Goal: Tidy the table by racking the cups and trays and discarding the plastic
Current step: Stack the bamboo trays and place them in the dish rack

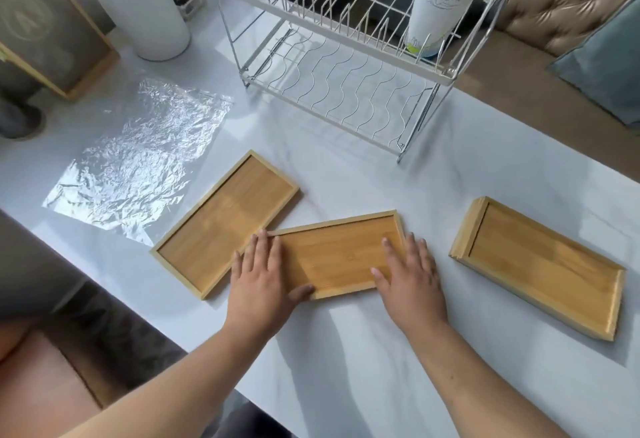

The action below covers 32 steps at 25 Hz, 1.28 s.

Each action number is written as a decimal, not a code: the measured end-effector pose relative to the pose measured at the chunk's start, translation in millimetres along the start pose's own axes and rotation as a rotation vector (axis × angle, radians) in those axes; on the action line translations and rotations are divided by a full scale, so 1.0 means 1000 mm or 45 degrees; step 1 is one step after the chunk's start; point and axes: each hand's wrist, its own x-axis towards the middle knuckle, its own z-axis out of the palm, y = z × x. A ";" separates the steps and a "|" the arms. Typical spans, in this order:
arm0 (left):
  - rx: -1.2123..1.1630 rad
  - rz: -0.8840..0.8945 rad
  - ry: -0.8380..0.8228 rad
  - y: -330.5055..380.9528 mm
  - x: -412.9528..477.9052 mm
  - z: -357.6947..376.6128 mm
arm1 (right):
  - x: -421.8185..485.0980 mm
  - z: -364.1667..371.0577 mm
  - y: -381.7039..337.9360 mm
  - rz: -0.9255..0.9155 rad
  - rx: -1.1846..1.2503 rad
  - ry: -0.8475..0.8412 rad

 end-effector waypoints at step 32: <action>-1.112 -0.272 -0.207 0.255 0.040 -0.054 | -0.076 -0.102 0.218 0.958 1.081 0.718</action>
